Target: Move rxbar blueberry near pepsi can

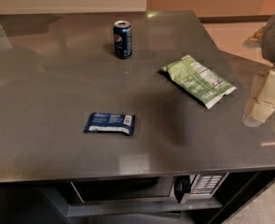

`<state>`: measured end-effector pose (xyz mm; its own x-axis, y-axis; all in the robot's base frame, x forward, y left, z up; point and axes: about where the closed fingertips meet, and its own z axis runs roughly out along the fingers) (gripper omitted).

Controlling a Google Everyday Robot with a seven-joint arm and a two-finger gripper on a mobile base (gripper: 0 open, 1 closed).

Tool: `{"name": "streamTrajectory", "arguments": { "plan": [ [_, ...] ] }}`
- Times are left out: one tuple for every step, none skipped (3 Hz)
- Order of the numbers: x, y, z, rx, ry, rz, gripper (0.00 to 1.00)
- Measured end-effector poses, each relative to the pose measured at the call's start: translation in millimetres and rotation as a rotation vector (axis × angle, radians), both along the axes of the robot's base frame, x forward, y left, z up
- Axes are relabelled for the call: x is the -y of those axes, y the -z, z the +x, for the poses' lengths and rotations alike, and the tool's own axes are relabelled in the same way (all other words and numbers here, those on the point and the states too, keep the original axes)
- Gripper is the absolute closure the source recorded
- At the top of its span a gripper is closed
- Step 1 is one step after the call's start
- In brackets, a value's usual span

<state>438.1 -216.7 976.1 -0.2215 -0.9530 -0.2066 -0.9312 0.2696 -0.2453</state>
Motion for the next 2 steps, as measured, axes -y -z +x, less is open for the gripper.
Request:
{"name": "streamTrajectory", "arguments": {
  "plan": [
    [-5.1,-1.6,1.2,0.008,-0.008,0.006,0.00],
    [-30.5,0.4,4.6,0.022,-0.049,0.028,0.00]
  ]
}}
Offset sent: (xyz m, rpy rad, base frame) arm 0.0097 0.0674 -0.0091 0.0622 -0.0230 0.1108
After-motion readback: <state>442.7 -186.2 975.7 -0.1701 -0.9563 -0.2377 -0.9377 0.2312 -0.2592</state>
